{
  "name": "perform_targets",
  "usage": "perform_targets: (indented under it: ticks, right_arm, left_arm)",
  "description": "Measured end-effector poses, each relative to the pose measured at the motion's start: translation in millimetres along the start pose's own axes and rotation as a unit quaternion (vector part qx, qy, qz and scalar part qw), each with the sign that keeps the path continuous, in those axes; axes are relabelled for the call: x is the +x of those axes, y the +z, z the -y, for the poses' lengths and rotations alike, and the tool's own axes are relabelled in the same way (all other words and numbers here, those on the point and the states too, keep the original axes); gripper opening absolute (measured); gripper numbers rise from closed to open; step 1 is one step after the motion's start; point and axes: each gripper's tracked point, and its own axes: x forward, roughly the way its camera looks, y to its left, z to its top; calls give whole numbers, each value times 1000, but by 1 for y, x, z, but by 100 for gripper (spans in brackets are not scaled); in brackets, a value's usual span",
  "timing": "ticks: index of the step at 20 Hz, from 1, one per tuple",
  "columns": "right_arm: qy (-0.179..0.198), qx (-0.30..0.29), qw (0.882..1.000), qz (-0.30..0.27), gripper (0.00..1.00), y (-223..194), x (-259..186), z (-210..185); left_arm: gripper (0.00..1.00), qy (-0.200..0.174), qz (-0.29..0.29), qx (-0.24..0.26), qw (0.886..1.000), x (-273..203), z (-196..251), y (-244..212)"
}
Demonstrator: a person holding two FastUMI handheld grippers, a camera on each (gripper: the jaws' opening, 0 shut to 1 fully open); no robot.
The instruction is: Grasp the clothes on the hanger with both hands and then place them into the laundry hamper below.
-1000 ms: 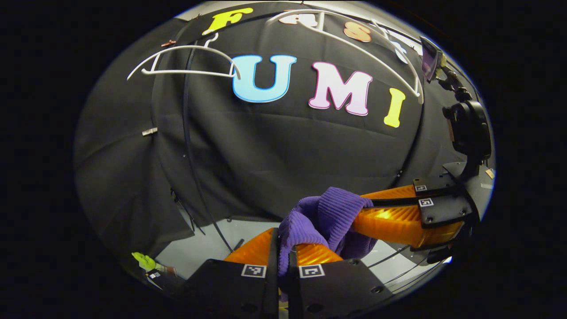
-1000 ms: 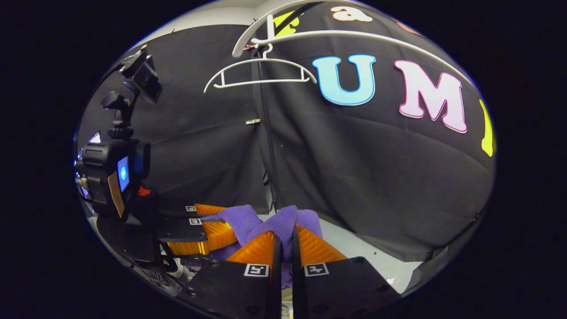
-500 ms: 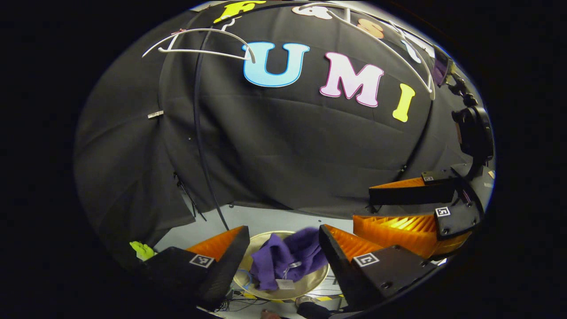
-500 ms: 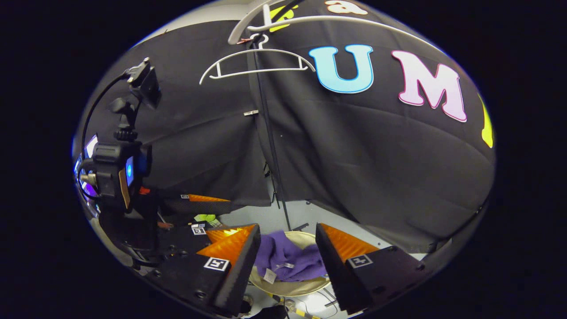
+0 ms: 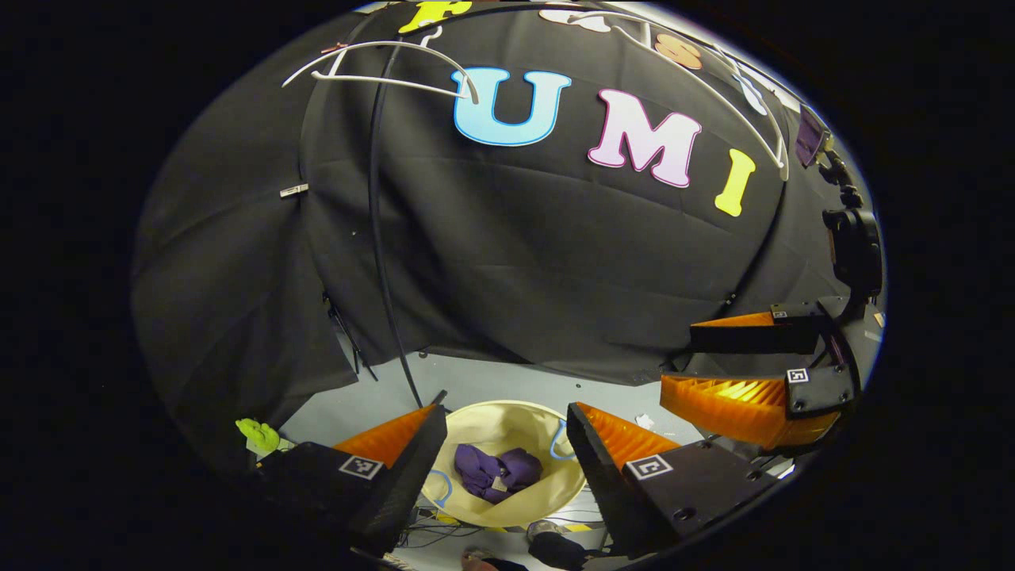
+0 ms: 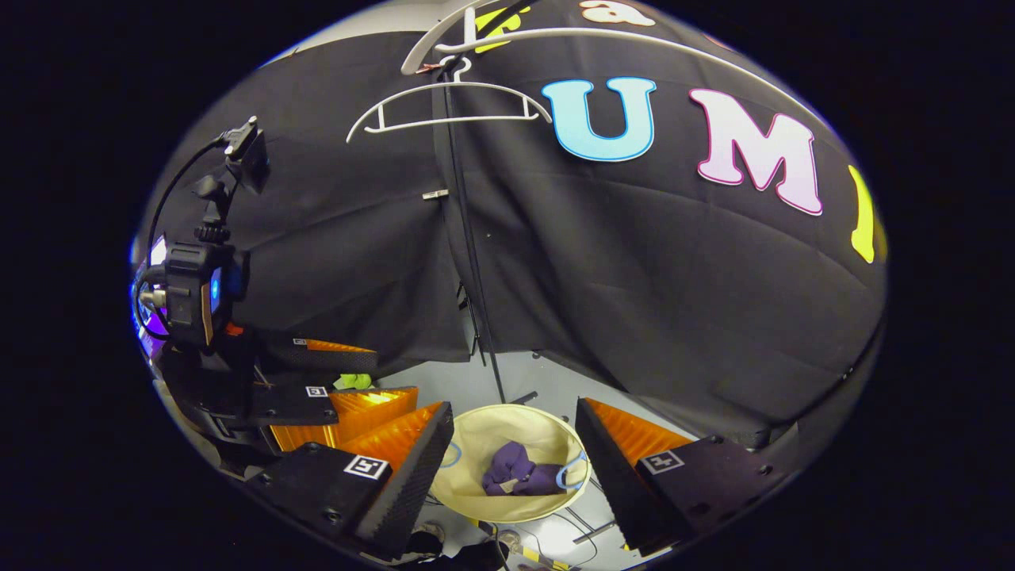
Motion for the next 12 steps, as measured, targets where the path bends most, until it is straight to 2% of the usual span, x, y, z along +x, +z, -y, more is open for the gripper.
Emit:
perform_targets:
  ticks: [6,9,12]
  right_arm:
    - [-10,0,1000,24,99,13,-20,-2]
    - [-39,-8,997,70,99,47,-45,3]
    - [-76,-28,987,136,99,98,-86,8]
  left_arm:
    - [95,-18,26,5,999,-16,13,20]
    - [95,-38,74,16,996,-43,26,59]
    - [95,-47,146,61,986,-83,37,120]
